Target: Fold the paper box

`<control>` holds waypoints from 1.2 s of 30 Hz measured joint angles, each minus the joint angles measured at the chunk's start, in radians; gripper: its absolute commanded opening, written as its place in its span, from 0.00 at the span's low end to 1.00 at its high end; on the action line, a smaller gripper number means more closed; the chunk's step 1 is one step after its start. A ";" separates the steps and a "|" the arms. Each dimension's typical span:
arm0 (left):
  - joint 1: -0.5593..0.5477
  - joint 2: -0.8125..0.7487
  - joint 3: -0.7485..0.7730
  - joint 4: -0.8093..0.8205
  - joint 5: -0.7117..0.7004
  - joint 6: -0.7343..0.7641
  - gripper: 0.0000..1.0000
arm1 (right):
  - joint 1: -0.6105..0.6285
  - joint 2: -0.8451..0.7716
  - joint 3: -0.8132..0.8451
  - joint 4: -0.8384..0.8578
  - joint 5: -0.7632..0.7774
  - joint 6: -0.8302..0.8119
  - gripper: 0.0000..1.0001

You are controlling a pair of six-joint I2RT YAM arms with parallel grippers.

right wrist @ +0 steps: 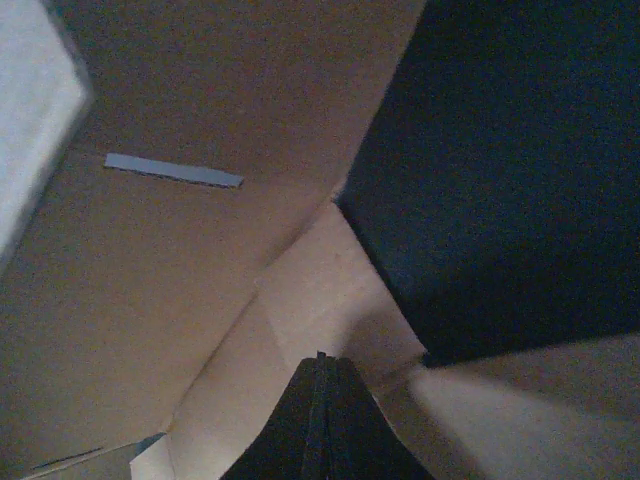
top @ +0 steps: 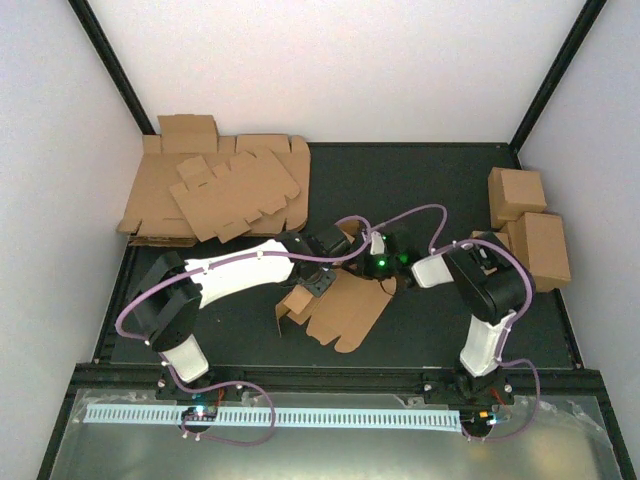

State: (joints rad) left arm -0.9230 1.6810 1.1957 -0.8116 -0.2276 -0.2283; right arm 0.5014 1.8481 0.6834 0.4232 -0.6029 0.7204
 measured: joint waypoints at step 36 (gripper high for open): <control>0.000 -0.006 -0.005 -0.002 0.001 0.000 0.43 | -0.063 -0.126 0.186 -0.244 0.129 -0.165 0.02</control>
State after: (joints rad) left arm -0.9230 1.6745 1.1904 -0.8139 -0.2268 -0.2283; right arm 0.4385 1.7226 0.8696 0.1795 -0.4736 0.5556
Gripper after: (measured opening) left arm 0.479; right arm 0.021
